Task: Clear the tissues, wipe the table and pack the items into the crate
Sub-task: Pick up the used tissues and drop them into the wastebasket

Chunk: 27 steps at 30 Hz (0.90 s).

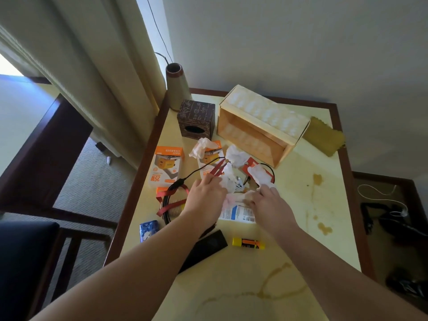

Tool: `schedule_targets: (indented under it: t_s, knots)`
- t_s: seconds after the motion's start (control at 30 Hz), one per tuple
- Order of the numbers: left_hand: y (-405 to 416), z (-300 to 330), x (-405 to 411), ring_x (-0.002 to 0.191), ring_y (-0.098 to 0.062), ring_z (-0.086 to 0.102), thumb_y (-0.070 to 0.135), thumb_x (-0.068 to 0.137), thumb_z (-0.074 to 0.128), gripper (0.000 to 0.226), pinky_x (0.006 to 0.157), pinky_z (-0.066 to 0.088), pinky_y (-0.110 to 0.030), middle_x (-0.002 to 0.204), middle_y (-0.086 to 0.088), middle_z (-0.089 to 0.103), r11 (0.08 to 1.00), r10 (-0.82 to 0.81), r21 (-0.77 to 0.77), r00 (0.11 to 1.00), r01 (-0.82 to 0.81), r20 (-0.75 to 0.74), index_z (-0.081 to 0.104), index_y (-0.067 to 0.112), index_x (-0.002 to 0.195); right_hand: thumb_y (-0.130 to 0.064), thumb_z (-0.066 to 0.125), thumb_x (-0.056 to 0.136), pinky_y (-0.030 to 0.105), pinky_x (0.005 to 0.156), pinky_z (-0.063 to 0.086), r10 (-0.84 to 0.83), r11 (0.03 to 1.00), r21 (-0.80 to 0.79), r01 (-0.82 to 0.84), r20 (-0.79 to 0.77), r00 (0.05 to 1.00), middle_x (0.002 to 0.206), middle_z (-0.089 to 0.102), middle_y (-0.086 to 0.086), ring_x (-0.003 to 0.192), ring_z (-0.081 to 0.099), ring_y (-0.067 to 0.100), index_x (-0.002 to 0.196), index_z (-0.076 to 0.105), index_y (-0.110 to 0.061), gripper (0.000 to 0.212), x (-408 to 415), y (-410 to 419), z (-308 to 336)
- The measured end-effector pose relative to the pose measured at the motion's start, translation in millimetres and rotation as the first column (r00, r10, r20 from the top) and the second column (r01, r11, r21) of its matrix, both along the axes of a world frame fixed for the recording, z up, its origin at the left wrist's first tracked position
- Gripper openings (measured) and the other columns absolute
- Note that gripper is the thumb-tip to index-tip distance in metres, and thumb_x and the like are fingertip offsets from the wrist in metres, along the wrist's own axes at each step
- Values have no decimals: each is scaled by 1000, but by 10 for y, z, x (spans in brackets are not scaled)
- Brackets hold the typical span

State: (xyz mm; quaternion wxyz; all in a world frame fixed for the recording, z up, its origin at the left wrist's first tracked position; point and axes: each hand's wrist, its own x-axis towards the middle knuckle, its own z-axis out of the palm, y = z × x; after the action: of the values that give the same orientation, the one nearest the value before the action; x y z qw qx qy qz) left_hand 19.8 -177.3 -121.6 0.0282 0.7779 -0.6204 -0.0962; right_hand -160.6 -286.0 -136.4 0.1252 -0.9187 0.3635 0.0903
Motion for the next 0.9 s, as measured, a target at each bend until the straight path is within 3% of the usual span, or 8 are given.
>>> schedule_targets:
  t_s: [0.1, 0.2, 0.27, 0.37, 0.67, 0.77, 0.9]
  knots:
    - [-113, 0, 6, 137, -29, 40, 16, 93, 68, 31, 109, 42, -44, 146, -5, 51, 997, -18, 73, 997, 12, 77, 71, 21, 123, -16, 59, 97, 33, 69, 44, -27, 1000, 0, 27, 53, 998, 118, 55, -1, 105, 48, 22, 115, 68, -29, 24, -55, -14, -16]
    - [-187, -40, 11, 123, -28, 49, 4, 90, 68, 27, 99, 53, -41, 128, -5, 59, 998, 41, 38, 999, -41, 3, 70, 14, 115, -15, 60, 97, 35, 71, 47, -51, 998, 29, 49, 79, 996, 121, 57, -2, 108, 49, 21, 112, 68, -32, 24, -47, -21, -4]
    - [-219, -52, 19, 110, -25, 55, -2, 89, 66, 24, 87, 58, -39, 113, -4, 60, 997, 79, 25, 994, -77, -82, 67, 12, 108, -16, 58, 98, 34, 72, 45, -49, 998, 37, 46, 63, 997, 121, 57, 0, 112, 49, 22, 125, 64, -32, 32, -11, -21, 7]
    - [-219, -83, 22, 96, -21, 55, -5, 87, 65, 23, 73, 52, -32, 101, -4, 60, 998, 68, 27, 990, -65, -125, 63, 11, 103, -18, 58, 100, 32, 73, 39, -35, 998, 45, 33, 47, 998, 118, 54, 3, 114, 48, 24, 143, 54, -34, 46, 69, -25, 15]
    - [-222, -220, 9, 104, -24, 55, 0, 92, 62, 24, 82, 58, -41, 107, -3, 67, 994, 103, 64, 975, -92, -194, 63, 15, 110, -23, 60, 99, 35, 78, 45, -23, 999, 41, 28, -125, 992, 120, 53, 6, 119, 49, 26, 126, 66, -27, 28, 299, -117, -54]
    - [-231, -235, 17, 102, -24, 55, 1, 94, 61, 21, 78, 56, -40, 103, -3, 66, 989, 151, 40, 967, -146, -207, 63, 15, 109, -19, 61, 98, 34, 72, 47, -72, 996, 40, 75, -73, 995, 111, 58, 5, 108, 56, 25, 118, 69, -23, 23, 274, -117, -110]
    - [-253, -230, -7, 86, -24, 52, -5, 92, 56, 19, 69, 51, -36, 90, -6, 56, 977, 213, 63, 948, -204, -234, 58, 12, 98, -21, 60, 97, 40, 74, 56, -122, 986, 122, 110, 98, 988, 104, 57, 5, 102, 58, 27, 114, 73, -22, 20, 159, -58, -128]
